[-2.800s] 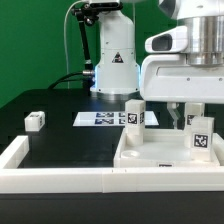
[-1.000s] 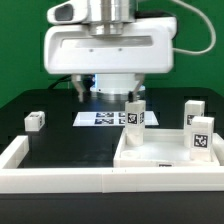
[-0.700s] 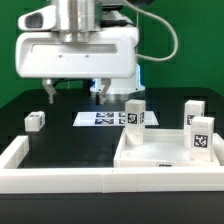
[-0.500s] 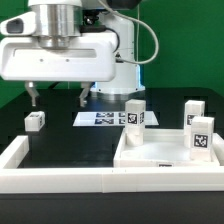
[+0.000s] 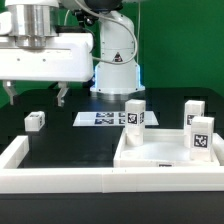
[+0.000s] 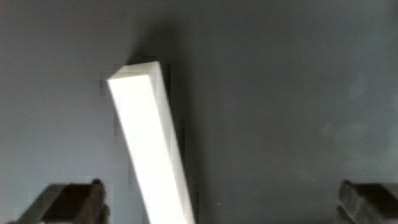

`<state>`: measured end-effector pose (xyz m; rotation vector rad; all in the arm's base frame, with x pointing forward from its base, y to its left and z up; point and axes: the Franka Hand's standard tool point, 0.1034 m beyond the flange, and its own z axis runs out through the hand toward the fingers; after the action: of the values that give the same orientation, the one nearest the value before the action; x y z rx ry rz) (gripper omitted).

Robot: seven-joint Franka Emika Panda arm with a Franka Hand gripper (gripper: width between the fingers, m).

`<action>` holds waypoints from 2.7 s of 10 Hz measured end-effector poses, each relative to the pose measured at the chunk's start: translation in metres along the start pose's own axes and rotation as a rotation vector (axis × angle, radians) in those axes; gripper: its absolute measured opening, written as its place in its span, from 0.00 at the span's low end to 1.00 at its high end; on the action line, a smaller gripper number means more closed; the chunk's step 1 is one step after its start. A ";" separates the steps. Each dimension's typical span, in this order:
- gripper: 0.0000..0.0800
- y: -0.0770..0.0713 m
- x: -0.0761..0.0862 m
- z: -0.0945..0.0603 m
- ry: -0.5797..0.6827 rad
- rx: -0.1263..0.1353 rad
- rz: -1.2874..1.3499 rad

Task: Assemble square table

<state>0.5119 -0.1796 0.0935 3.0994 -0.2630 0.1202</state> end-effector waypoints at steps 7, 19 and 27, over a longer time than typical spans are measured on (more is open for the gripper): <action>0.81 0.047 -0.052 0.022 -0.023 -0.043 -0.005; 0.81 0.056 -0.132 0.033 -0.074 -0.039 -0.199; 0.81 0.050 -0.134 0.046 -0.232 0.032 -0.137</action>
Offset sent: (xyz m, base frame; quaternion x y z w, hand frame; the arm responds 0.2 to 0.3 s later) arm -0.0489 -0.0172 -0.0247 -0.0282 0.0220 -0.0104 0.9993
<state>0.3753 -0.2081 0.0382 3.1495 -0.0523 -0.2422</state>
